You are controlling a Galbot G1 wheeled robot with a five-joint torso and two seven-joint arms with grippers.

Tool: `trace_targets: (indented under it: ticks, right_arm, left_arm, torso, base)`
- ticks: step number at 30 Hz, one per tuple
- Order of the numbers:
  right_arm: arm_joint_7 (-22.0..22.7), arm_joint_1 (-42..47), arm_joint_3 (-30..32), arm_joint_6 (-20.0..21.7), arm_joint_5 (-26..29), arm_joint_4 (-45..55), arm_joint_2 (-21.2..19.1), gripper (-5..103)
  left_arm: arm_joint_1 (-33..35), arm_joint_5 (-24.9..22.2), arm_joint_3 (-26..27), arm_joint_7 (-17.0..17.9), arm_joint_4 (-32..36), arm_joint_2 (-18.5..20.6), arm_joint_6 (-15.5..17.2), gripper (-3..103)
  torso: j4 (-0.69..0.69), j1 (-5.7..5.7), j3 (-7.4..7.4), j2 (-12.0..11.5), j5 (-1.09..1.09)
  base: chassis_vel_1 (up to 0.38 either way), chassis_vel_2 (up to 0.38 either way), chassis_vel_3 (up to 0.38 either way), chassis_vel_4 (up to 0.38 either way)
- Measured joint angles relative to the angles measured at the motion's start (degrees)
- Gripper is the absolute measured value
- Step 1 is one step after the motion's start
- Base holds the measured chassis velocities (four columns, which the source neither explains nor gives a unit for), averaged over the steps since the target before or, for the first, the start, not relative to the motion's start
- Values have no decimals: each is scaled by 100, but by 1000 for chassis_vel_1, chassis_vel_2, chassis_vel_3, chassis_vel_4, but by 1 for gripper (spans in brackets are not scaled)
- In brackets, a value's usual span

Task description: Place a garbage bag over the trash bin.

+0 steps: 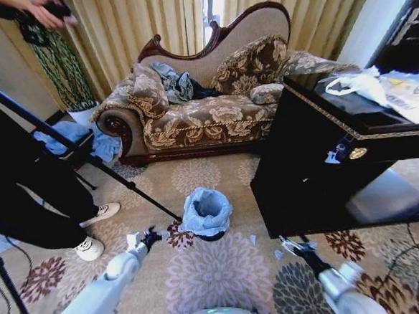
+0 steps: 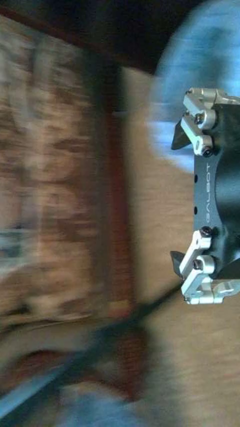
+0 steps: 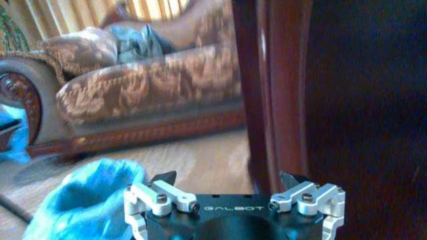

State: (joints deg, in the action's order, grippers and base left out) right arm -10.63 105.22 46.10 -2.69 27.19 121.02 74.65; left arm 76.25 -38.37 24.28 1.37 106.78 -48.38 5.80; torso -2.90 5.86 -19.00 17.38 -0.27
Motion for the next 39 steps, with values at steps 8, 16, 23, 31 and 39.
trace_targets:
  ticks: [8,16,23,31,39]
  right_arm:
    - [-25,300,115,-1376,-1176,709,589,100]
    - [435,533,-722,-2036,-2200,908,914,100]
    - [507,627,-1119,-2017,-2519,1204,1046,100]
    - [1370,470,-1327,-1275,-2622,1808,1022,100]
    - [1102,432,-707,-447,-1633,2254,650,100]
  left_arm:
    - [1101,-59,2169,394,2703,-545,563,100]
    - [2399,62,3007,521,3757,-1951,858,100]
    - [2885,499,2729,370,3743,-2632,665,100]
    - [3115,1009,2507,212,3695,-3016,281,100]
    - [3156,1269,2315,41,3671,-3270,137,100]
  torso:
    - [1,0,0,0,-2]
    - [4,0,0,-1,-6]
    - [1,1,-1,-1,0]
    - [2,1,-1,-1,0]
    - [2,1,-1,-1,-1]
  base:
    - [0,0,0,0]
    - [0,0,0,0]
    - [0,0,0,0]
    - [0,0,0,0]
    - [0,0,0,0]
